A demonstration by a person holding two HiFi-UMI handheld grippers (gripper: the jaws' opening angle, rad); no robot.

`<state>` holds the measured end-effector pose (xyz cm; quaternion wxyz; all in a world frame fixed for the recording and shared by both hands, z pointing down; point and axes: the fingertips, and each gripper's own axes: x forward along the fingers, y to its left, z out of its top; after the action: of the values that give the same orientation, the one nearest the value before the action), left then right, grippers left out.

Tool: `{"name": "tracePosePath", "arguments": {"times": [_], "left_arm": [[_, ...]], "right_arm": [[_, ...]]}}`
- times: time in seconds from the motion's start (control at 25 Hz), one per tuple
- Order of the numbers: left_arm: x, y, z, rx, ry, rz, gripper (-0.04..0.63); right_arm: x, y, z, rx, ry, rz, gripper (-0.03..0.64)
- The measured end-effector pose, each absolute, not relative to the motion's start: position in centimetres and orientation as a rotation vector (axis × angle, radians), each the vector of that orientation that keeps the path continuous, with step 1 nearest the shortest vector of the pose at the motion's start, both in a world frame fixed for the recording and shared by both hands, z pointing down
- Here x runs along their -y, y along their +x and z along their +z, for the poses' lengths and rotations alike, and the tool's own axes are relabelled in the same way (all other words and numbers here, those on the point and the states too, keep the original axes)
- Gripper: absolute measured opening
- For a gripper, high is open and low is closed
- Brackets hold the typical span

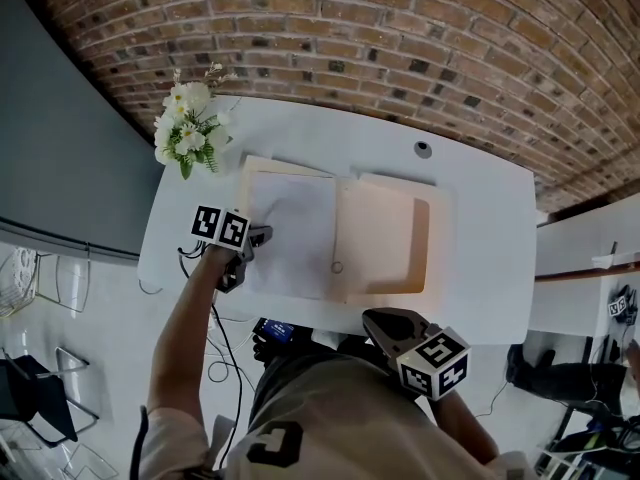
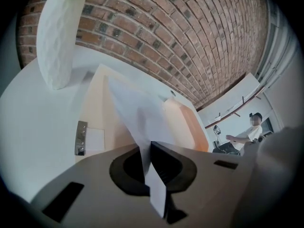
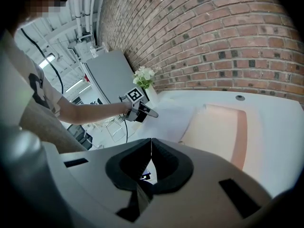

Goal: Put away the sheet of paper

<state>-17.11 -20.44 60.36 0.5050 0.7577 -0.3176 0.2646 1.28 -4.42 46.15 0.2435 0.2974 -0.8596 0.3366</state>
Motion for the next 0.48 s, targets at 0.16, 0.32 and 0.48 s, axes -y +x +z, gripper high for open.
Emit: {"name": "tracePosePath", "arguments": {"times": [0.16,0.32,0.48], "left_arm": [[20.5,-17.0,60.2,0.735,1.803,0.596,0.014],[20.7,-16.9,58.9,0.706,1.81,0.552,0.014],[20.9,-16.1,56.6,0.637,1.784,0.393,0.014]], "right_arm": [[4.4,1.3,46.1,2.346,0.814,0.918,0.023],[4.6,1.9,46.6,2.342,0.829,0.901,0.023],[4.6,1.5,46.2,2.348,0.816,0.908,0.023]]}}
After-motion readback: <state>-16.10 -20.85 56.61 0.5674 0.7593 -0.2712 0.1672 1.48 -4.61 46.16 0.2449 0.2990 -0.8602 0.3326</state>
